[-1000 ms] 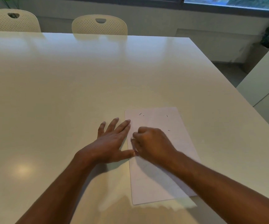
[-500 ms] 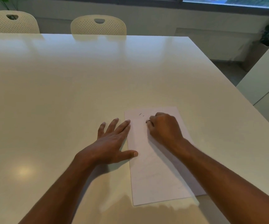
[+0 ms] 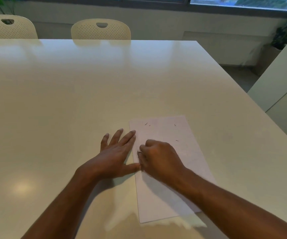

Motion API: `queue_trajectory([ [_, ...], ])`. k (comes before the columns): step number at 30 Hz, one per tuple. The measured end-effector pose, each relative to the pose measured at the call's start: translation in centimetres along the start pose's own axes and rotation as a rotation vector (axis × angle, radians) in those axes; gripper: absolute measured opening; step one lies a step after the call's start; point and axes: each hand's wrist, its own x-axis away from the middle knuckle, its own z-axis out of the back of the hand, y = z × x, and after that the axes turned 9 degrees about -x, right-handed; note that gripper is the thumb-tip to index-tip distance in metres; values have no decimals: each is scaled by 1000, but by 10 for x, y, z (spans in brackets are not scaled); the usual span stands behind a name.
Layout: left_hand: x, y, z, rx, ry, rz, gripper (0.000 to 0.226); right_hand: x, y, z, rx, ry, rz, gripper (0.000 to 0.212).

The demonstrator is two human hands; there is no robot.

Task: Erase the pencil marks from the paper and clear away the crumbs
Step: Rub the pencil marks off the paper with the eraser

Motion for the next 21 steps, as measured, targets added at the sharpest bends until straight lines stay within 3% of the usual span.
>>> queue_trajectory([
  [6,0,-1,-2,7,14,4,108,-16,51,16,99,223,-218,21],
  [10,-2,0,-2,-6,12,8,108,10,11,5,2,42,-30,19],
  [15,0,0,-1,6,27,3,106,-11,59,19,84,236,-253,21],
  [21,-1,0,-1,6,18,4,107,12,12,5,-16,54,-34,25],
])
